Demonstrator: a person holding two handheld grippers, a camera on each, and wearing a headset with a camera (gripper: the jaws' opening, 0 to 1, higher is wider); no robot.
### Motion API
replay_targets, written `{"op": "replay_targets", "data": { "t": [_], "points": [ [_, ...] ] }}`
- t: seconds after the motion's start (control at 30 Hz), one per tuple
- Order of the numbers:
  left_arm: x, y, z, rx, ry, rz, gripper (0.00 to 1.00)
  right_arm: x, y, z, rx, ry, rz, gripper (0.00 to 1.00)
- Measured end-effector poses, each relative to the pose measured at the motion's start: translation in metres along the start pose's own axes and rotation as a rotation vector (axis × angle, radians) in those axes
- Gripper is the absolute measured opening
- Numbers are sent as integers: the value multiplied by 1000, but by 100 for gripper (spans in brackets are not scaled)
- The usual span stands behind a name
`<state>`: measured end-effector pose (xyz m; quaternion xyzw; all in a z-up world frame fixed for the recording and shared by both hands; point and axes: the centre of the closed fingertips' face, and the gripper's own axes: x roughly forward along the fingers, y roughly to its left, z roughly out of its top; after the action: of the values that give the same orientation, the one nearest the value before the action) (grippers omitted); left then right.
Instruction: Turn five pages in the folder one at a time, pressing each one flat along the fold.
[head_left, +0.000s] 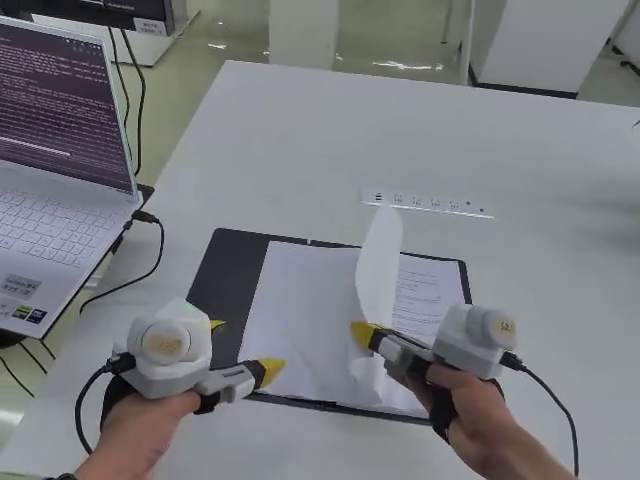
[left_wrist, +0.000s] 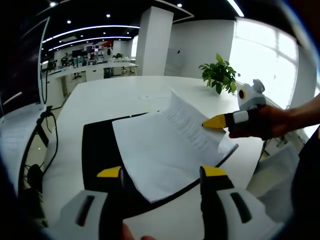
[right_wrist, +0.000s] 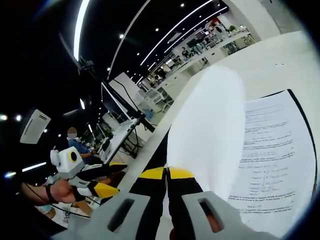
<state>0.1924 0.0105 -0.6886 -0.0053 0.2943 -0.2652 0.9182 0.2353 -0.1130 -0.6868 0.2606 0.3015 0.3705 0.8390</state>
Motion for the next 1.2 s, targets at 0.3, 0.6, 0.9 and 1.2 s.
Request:
{"op": "replay_targets", "data": {
  "t": [0.3,0.6,0.9,1.2],
  "points": [
    [-7,11,-5,-24,-7,6,61,22,11,-6,7,31,13,0],
    [-10,13,-10,-16,0,-12,62,40,23,-20,16,68,30,0],
    [-12,19,-20,-35,6,-17,62,59,31,-39,15,120,44,0],
    [-16,23,-26,-63,4,-15,61,72,37,-49,34,144,46,0]
  ]
}}
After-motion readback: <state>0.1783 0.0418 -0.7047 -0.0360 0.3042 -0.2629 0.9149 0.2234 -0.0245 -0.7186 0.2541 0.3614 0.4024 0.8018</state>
